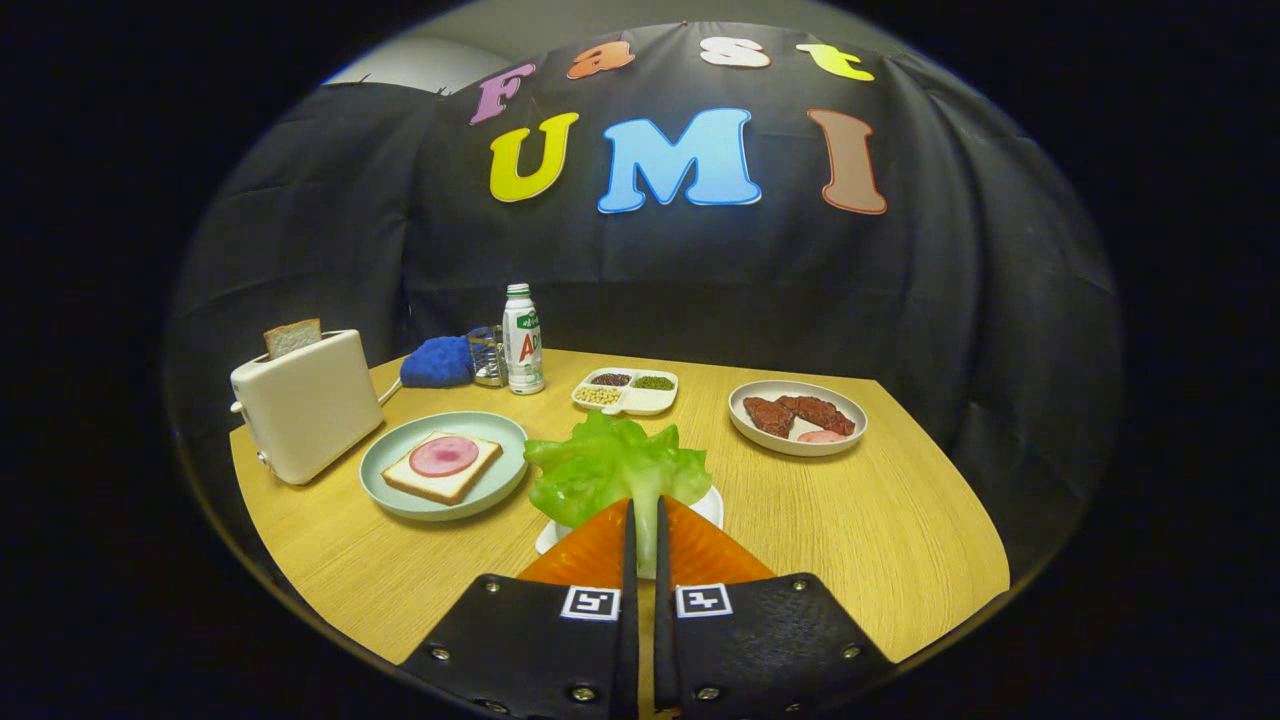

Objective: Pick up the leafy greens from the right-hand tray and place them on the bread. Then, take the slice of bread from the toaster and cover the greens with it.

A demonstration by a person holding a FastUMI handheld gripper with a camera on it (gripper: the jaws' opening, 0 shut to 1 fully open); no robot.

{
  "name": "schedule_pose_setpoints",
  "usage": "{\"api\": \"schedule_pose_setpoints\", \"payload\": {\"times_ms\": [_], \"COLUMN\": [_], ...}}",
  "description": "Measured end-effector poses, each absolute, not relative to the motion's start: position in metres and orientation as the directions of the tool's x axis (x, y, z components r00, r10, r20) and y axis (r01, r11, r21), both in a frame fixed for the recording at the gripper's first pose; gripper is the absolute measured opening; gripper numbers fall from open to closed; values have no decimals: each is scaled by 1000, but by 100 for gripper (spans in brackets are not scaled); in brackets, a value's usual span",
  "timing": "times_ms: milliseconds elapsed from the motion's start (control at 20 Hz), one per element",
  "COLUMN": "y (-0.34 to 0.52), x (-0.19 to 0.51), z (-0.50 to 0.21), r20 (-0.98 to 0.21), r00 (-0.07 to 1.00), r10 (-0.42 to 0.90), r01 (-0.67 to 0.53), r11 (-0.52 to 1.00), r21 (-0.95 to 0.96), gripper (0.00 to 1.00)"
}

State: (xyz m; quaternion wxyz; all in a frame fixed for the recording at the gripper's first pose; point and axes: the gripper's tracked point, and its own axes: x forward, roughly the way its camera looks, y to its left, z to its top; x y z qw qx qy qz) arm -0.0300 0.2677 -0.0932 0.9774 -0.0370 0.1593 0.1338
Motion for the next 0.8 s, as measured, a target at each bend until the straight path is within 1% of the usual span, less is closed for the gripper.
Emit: {"api": "schedule_pose_setpoints", "payload": {"times_ms": [450, 800], "y": [335, 383], "x": [-40, -37], "z": [-70, -73], "r20": [-278, -291], "r00": [890, 858], "r10": [362, 422], "r01": [-388, -454], "r11": [920, 890], "r21": [-44, -47], "gripper": [6, 6]}}
